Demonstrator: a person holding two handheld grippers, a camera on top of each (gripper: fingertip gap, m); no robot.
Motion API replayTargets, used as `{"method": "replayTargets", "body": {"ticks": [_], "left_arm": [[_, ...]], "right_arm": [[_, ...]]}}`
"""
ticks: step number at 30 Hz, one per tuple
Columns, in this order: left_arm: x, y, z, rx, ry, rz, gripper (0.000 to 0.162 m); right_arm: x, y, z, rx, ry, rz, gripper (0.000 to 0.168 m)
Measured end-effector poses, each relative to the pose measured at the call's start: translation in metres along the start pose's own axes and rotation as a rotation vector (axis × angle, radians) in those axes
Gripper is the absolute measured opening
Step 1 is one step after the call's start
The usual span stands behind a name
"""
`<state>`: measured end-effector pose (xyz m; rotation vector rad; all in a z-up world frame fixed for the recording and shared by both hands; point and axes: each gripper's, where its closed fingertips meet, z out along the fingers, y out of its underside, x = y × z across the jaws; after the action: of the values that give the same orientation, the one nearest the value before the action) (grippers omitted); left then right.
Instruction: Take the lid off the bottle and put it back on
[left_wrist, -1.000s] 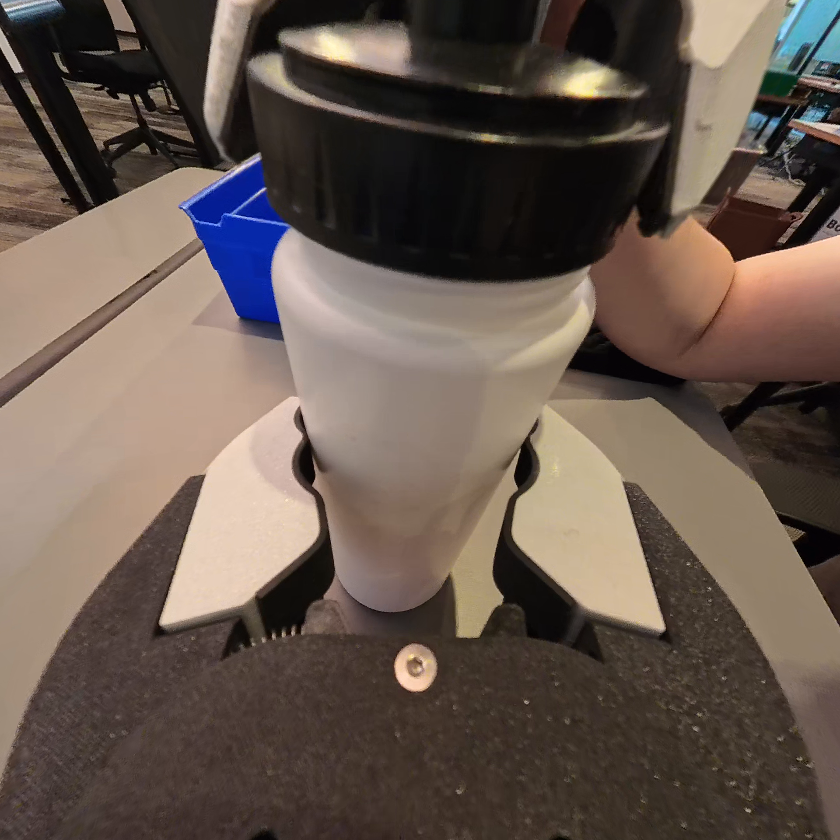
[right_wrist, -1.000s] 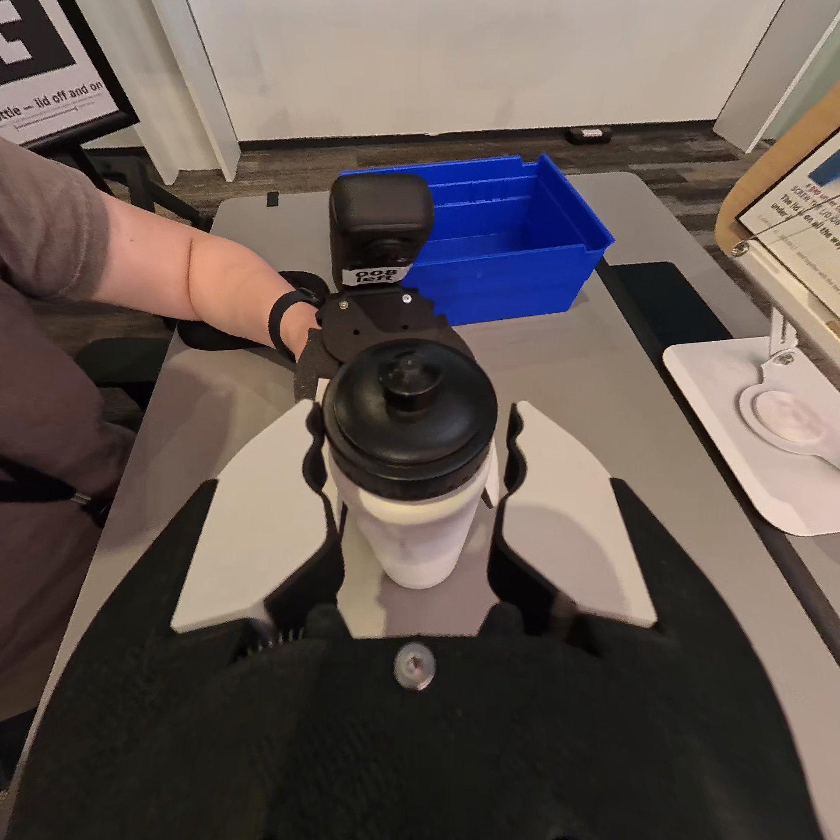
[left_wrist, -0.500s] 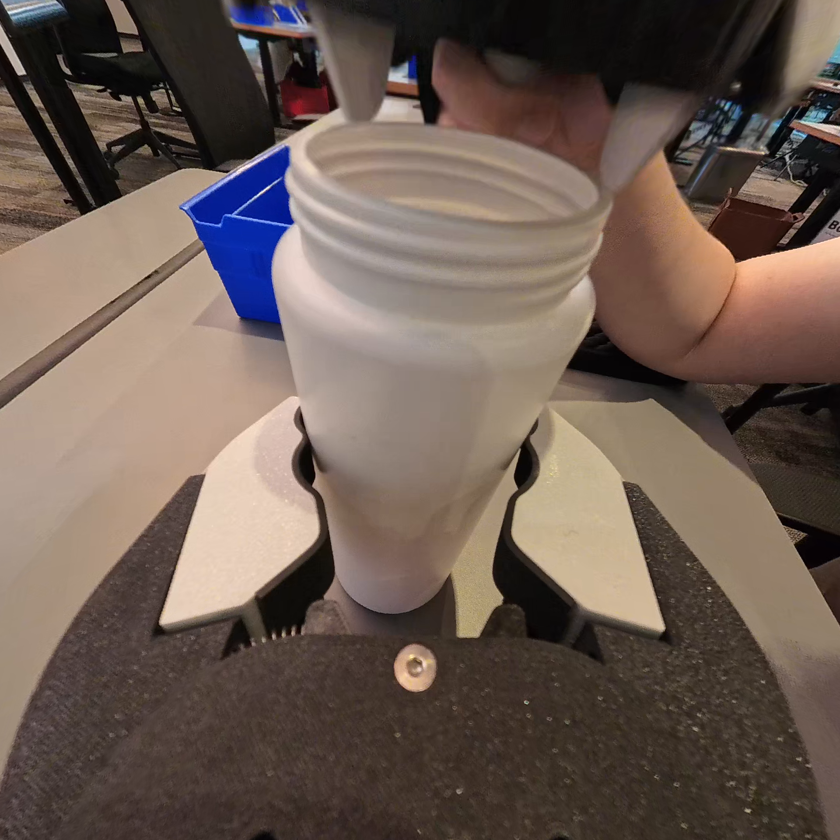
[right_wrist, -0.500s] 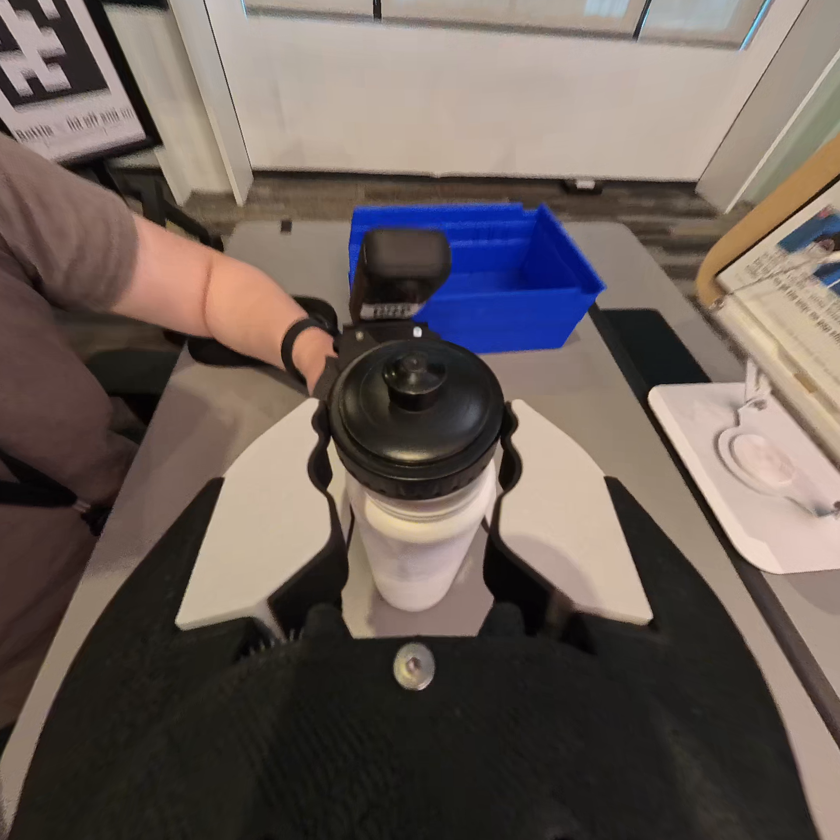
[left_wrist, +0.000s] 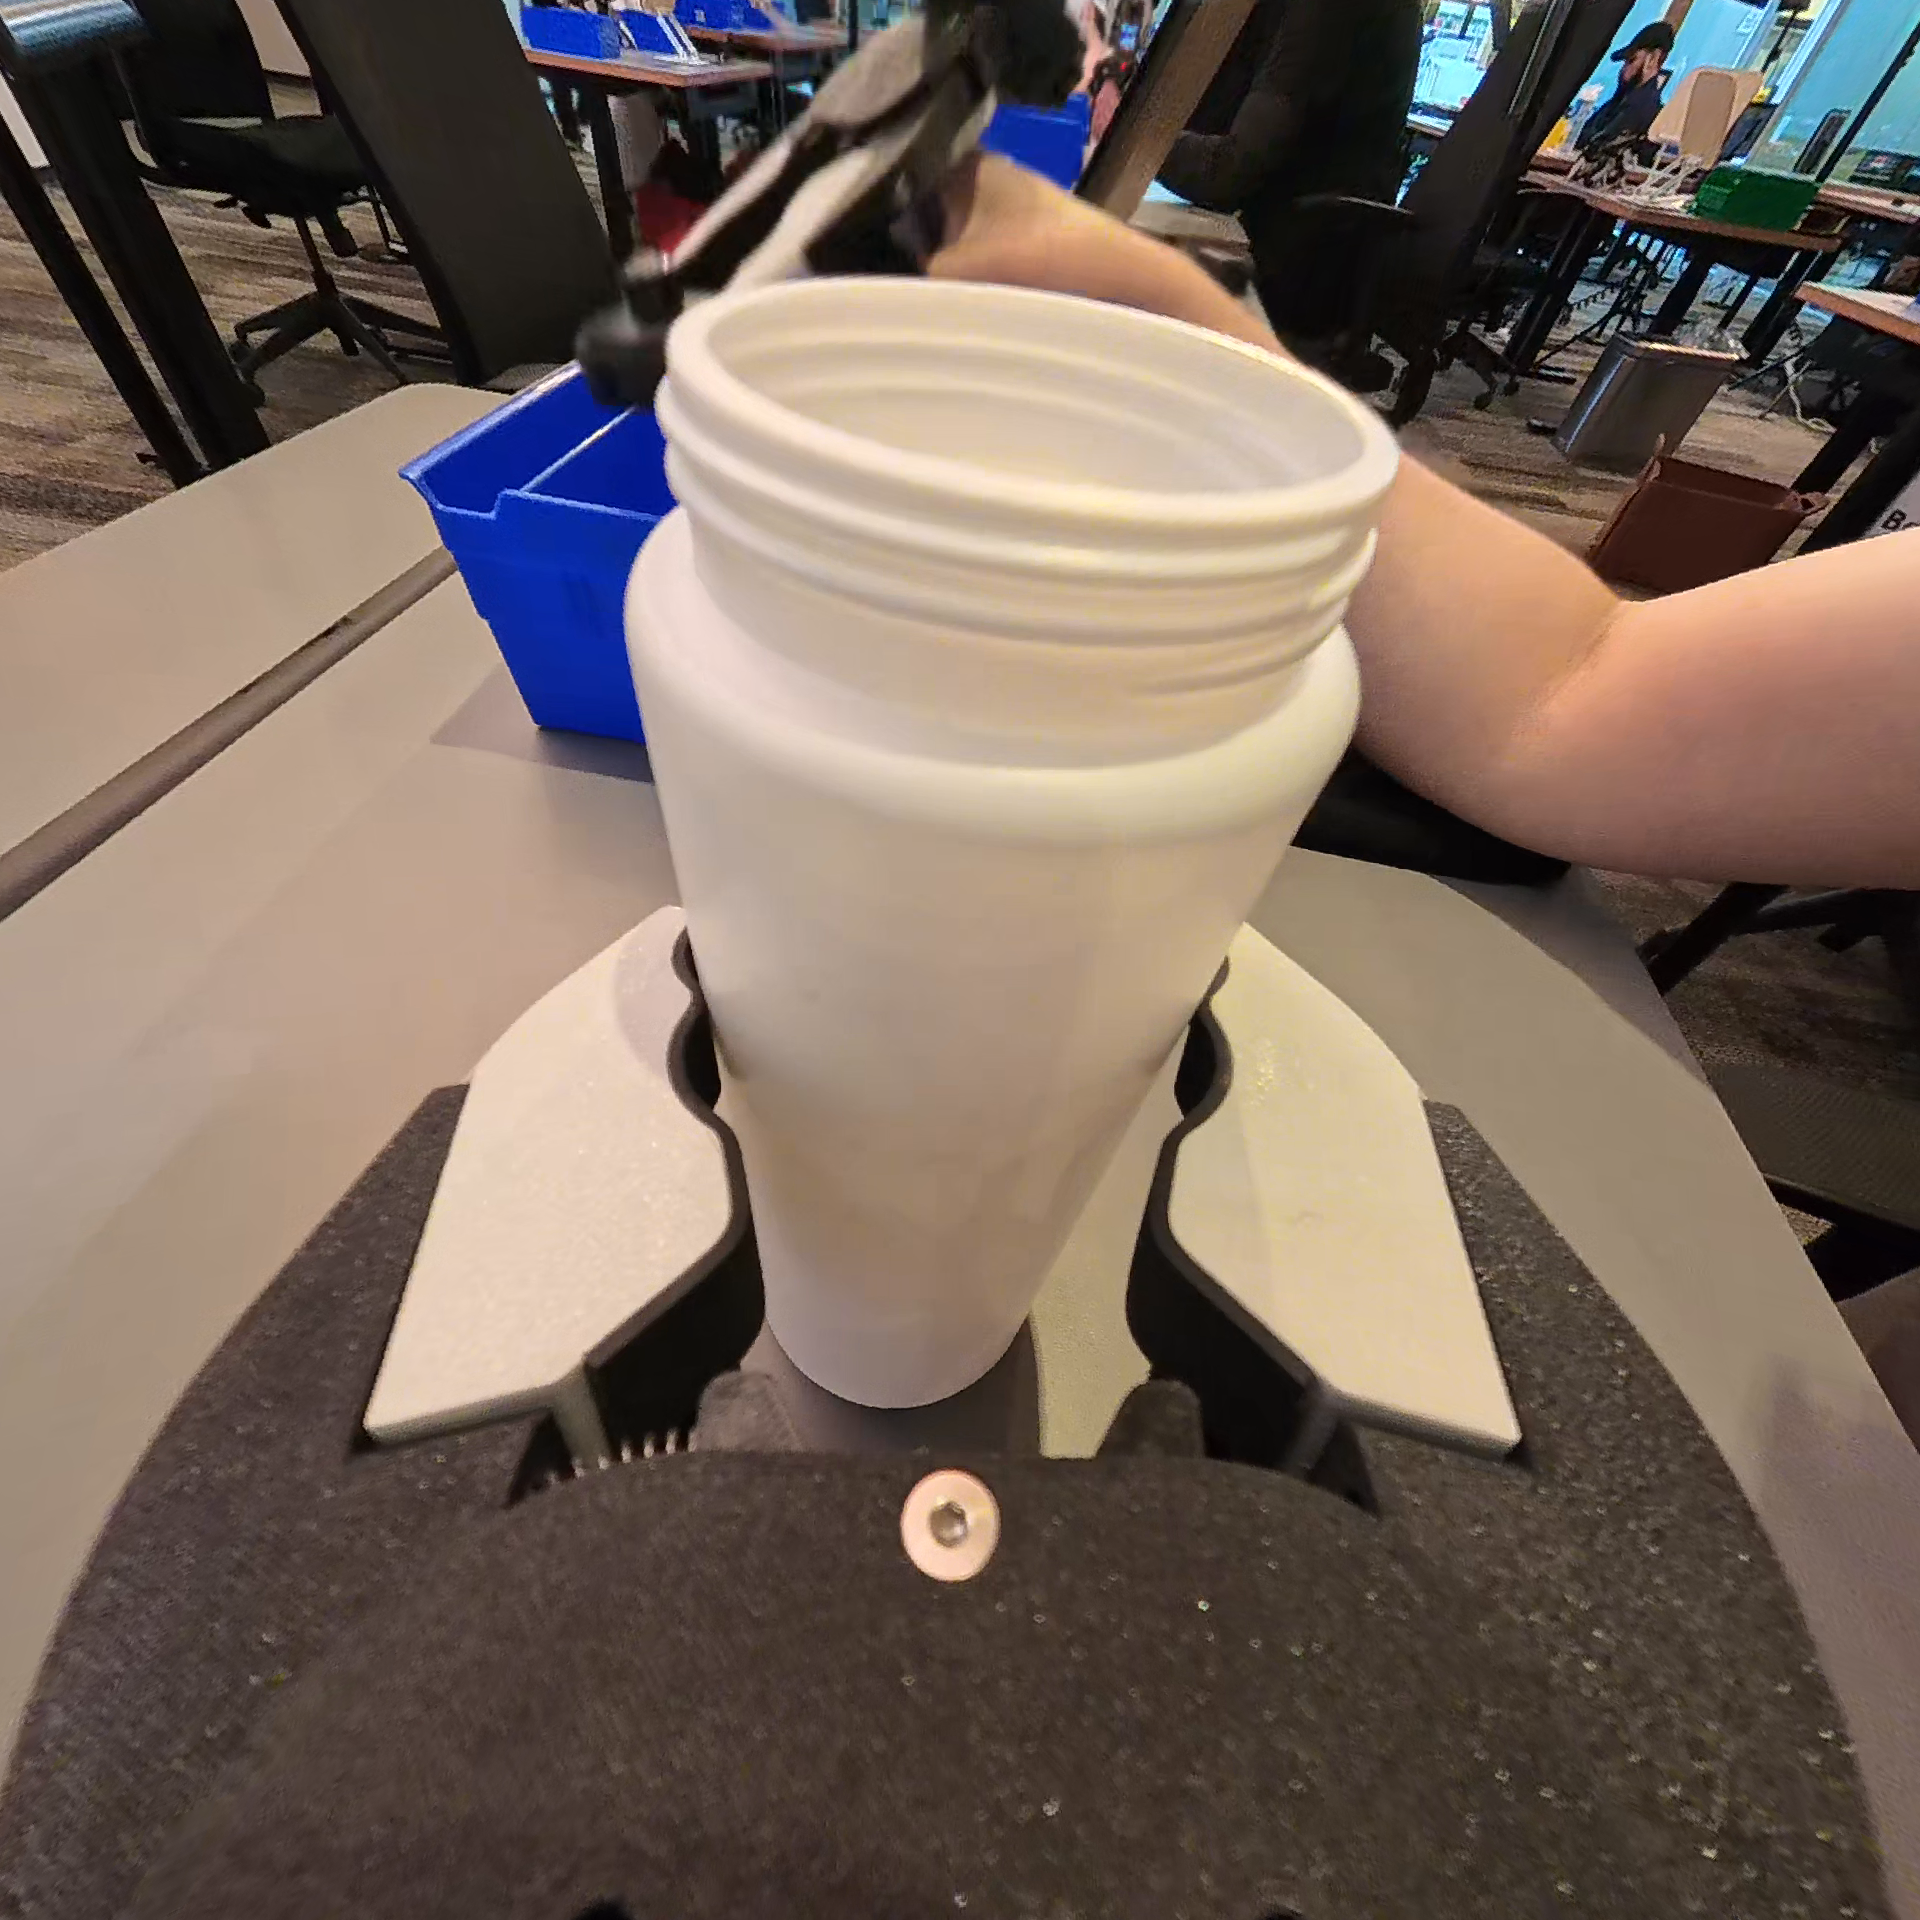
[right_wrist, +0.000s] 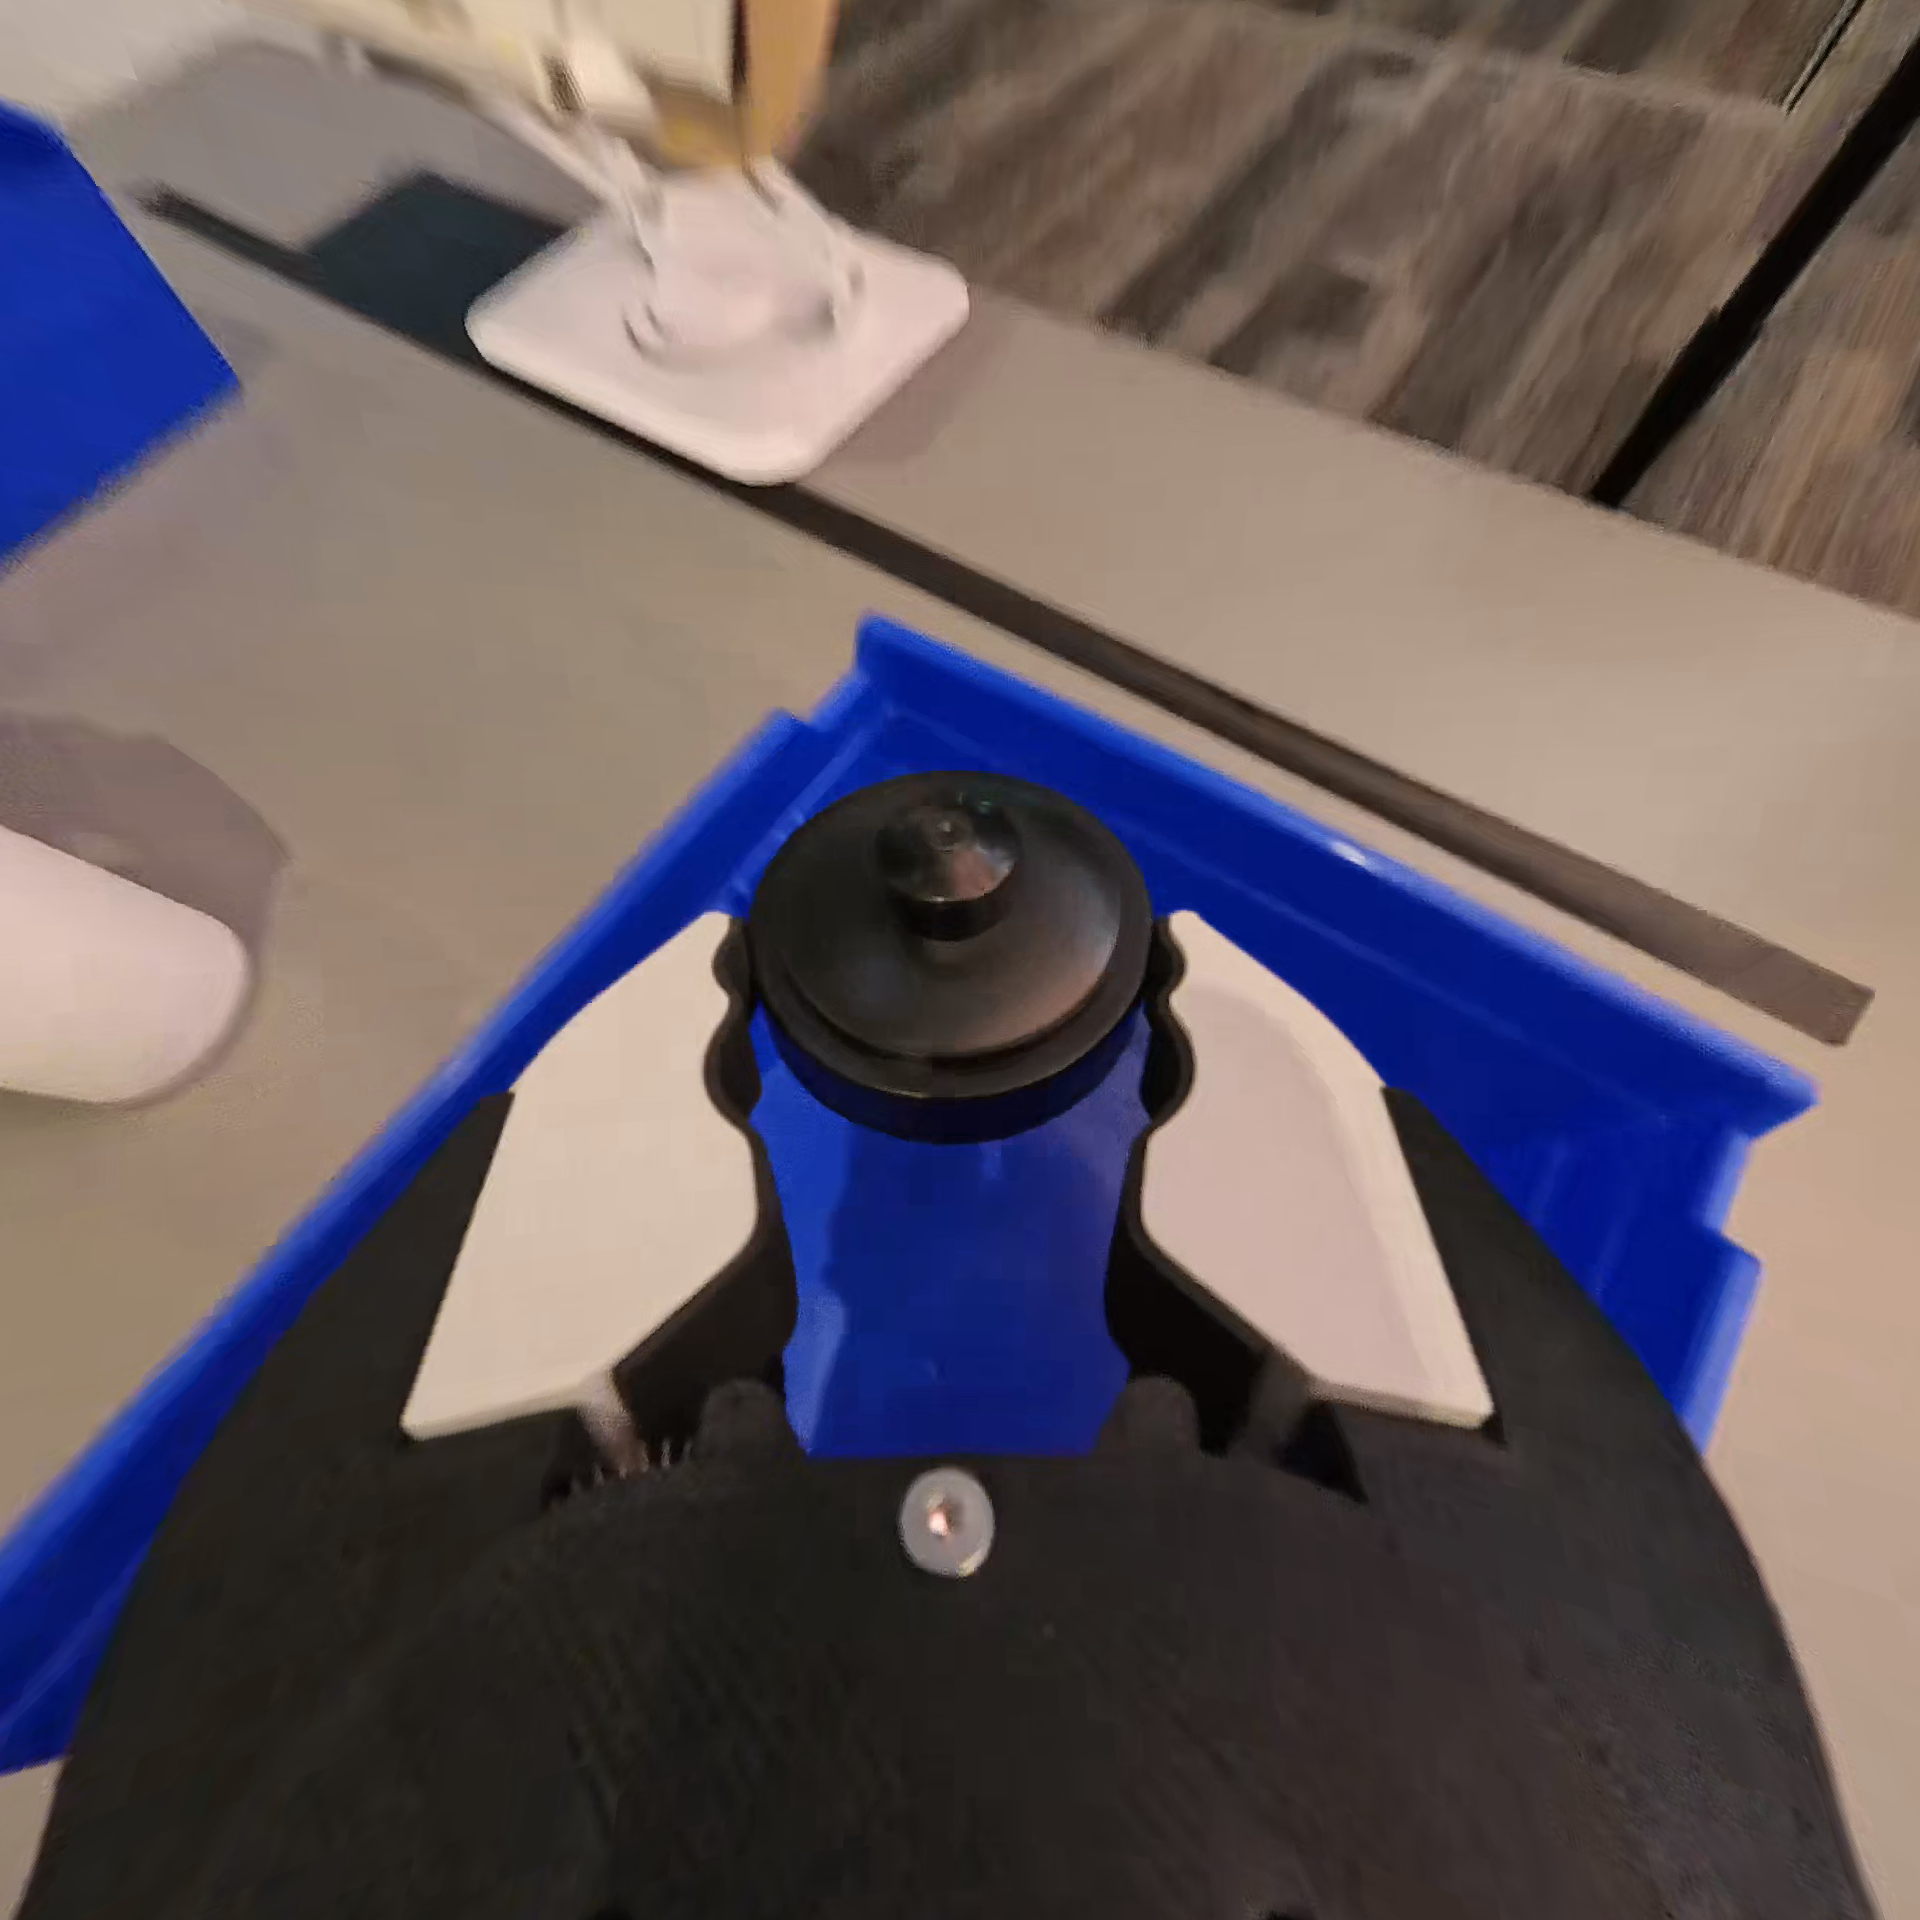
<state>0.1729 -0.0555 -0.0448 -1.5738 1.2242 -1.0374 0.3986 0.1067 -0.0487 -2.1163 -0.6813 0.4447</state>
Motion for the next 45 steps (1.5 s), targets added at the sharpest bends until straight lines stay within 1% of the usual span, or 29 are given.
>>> {"method": "replayTargets", "body": {"ticks": [2, 6, 11, 16, 22, 24, 28, 32, 34, 37, 41, 43, 45], "left_arm": [[0.0, 0.0, 0.0, 0.001, 0.0, 0.0, 0.088], [0.0, 0.0, 0.0, 0.002, 0.003, 0.0, 0.088], [0.0, 0.0, 0.0, 0.001, 0.003, 0.001, 0.088], [0.0, 0.0, 0.0, 0.001, 0.001, 0.001, 0.088], [0.0, 0.0, 0.0, 0.004, 0.003, -0.001, 0.088], [0.001, 0.0, 0.0, 0.009, 0.009, -0.001, 0.088], [0.001, 0.0, 0.0, 0.021, 0.022, -0.003, 0.088], [0.0, 0.015, 0.004, -0.044, 0.044, -0.01, 0.088], [0.0, 0.02, 0.006, -0.055, 0.053, -0.01, 0.087], [0.0, 0.031, 0.01, -0.097, 0.064, -0.006, 0.086], [-0.001, 0.035, 0.011, -0.104, 0.066, -0.009, 0.085], [-0.005, 0.032, 0.009, -0.093, 0.055, -0.031, 0.085], [-0.01, 0.023, 0.003, -0.055, 0.044, -0.052, 0.084]], "right_arm": [[0.001, 0.022, 0.018, -0.094, -0.014, -0.015, 0.074], [-0.004, 0.054, 0.043, -0.232, -0.058, -0.055, 0.075], [-0.005, 0.082, 0.057, -0.364, -0.062, -0.114, 0.076], [-0.006, 0.094, 0.061, -0.421, -0.058, -0.151, 0.075], [-0.003, 0.092, 0.058, -0.411, -0.047, -0.147, 0.077], [-0.003, 0.084, 0.052, -0.383, -0.038, -0.157, 0.077], [-0.002, 0.056, 0.032, -0.291, 0.004, -0.175, 0.079], [-0.007, 0.025, 0.009, -0.187, 0.045, -0.205, 0.077], [-0.014, 0.009, 0.0, -0.136, 0.059, -0.238, 0.078], [-0.029, -0.021, -0.014, -0.041, 0.093, -0.313, 0.077], [-0.051, -0.069, -0.04, 0.123, 0.225, -0.467, 0.076], [-0.071, -0.088, -0.051, 0.197, 0.232, -0.512, 0.076], [-0.1, -0.102, -0.056, 0.27, 0.169, -0.538, 0.076]]}}
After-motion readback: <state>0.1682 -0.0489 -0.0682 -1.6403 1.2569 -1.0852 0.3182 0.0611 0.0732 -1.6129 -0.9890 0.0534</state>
